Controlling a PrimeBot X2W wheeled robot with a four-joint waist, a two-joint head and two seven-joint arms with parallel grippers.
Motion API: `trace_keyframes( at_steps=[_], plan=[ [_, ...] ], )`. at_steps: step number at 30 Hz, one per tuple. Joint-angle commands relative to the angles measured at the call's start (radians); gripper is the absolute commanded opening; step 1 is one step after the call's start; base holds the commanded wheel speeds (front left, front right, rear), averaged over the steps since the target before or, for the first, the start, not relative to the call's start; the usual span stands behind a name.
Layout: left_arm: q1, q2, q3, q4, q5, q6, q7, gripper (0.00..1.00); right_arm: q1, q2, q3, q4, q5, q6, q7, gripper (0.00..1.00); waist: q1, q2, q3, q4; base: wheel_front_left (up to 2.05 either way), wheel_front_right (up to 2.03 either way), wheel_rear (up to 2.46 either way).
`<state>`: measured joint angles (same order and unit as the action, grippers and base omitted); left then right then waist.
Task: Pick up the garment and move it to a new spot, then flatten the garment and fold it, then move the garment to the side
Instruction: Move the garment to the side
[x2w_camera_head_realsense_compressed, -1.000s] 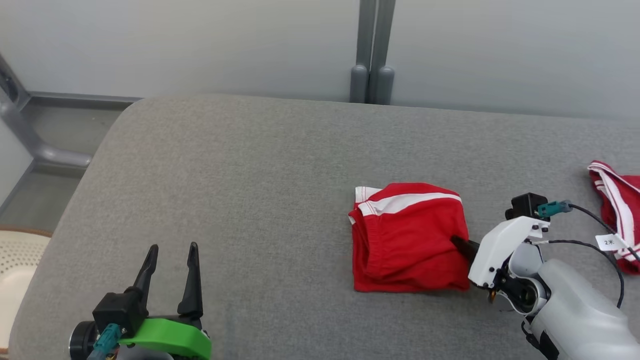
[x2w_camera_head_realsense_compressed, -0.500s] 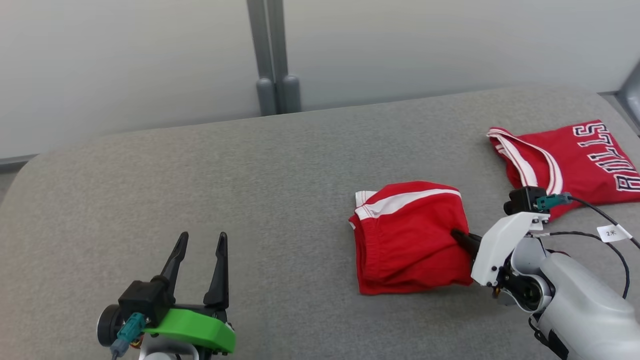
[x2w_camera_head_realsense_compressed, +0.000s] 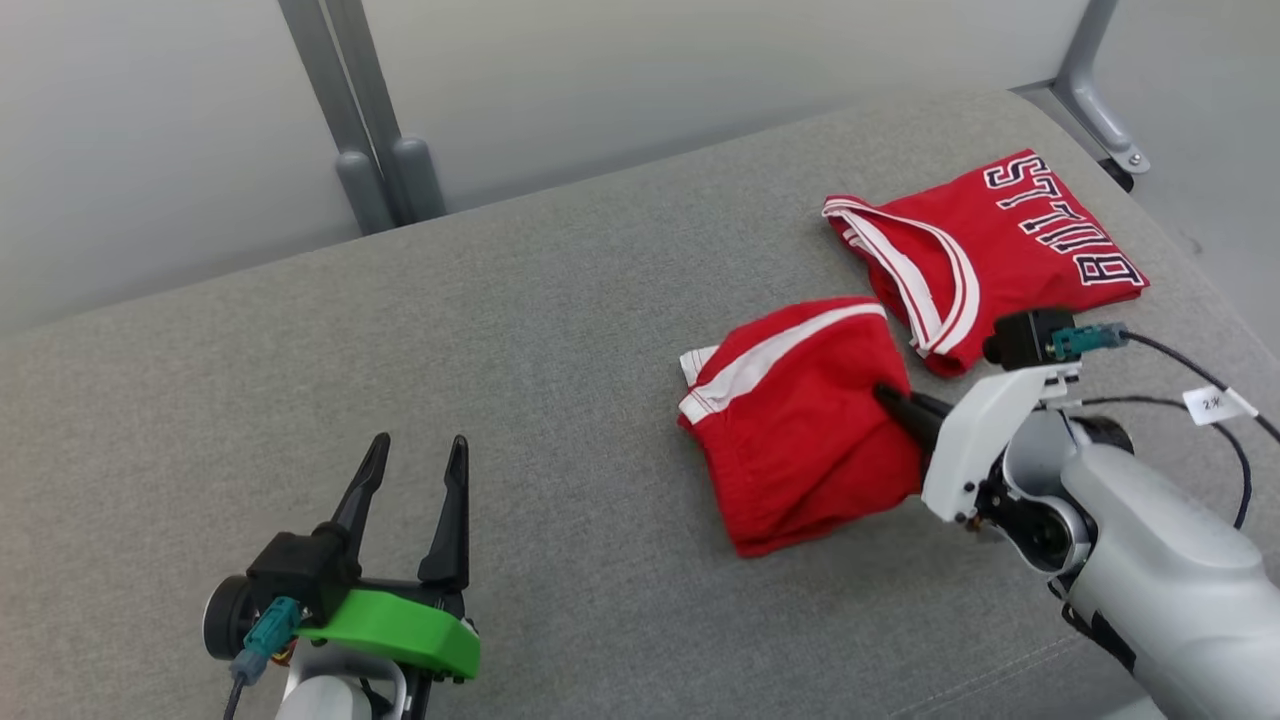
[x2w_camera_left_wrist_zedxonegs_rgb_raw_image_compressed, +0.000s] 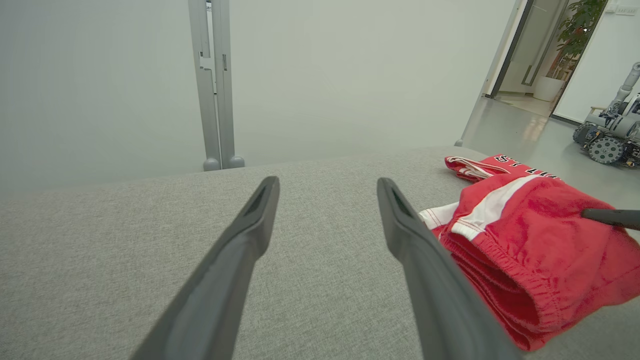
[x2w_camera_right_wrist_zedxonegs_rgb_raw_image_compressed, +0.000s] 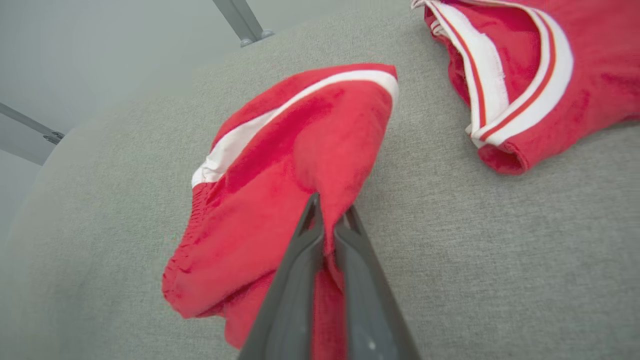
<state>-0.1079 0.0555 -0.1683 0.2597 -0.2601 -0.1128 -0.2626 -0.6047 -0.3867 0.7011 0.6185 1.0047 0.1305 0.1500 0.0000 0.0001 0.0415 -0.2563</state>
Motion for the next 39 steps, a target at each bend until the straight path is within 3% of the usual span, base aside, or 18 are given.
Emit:
trace_keyframes(
  at_steps=[1,12,25,31,36,37,38,39],
  plan=[
    [-0.019,0.009,0.0,-0.002,0.006,-0.001,-0.002,1.0,-0.037,-0.008,0.014,-0.019,-0.012,0.001,-0.021,0.0,0.0,-0.0001,0.048,-0.02,0.0,0.0,0.0],
    [-0.12,0.049,-0.029,0.01,0.015,-0.01,-0.002,1.0,-0.296,-0.112,0.124,-0.022,-0.012,0.001,-0.042,0.0,0.0,-0.0001,0.223,0.031,0.0,0.0,0.0],
    [-0.189,0.101,-0.042,-0.016,0.026,-0.011,0.012,1.0,-0.424,-0.314,0.108,0.104,0.033,0.0,-0.067,0.0,0.0,-0.0001,0.362,0.082,0.0,0.0,0.0],
    [-0.21,0.118,-0.046,-0.042,0.027,-0.011,0.029,1.0,-0.445,-0.357,0.091,0.203,0.052,0.0,-0.092,0.0,0.0,-0.0001,0.42,0.098,0.0,0.0,0.0],
    [-0.221,0.121,-0.057,-0.038,0.021,-0.012,0.029,1.0,-0.471,-0.332,0.094,0.336,0.027,0.0,-0.127,0.0,0.0,-0.0001,0.433,0.117,0.0,0.0,0.0],
    [-0.222,0.119,-0.058,-0.036,0.018,-0.01,0.028,1.0,-0.474,-0.326,0.096,0.368,0.022,0.0,-0.129,0.22,0.0,-0.0001,0.429,0.123,0.0,0.0,0.0],
    [-0.22,0.119,-0.055,-0.035,0.015,-0.007,0.026,1.0,-0.477,-0.318,0.097,0.39,0.019,0.0,-0.133,0.85,0.0,-0.0001,0.425,0.126,0.0,0.0,0.0],
    [-0.218,0.12,-0.051,-0.033,0.013,-0.002,0.023,1.0,-0.482,-0.311,0.097,0.415,0.012,0.0,-0.146,1.0,0.0,-0.0001,0.418,0.13,0.0,0.0,0.0]
  ],
)
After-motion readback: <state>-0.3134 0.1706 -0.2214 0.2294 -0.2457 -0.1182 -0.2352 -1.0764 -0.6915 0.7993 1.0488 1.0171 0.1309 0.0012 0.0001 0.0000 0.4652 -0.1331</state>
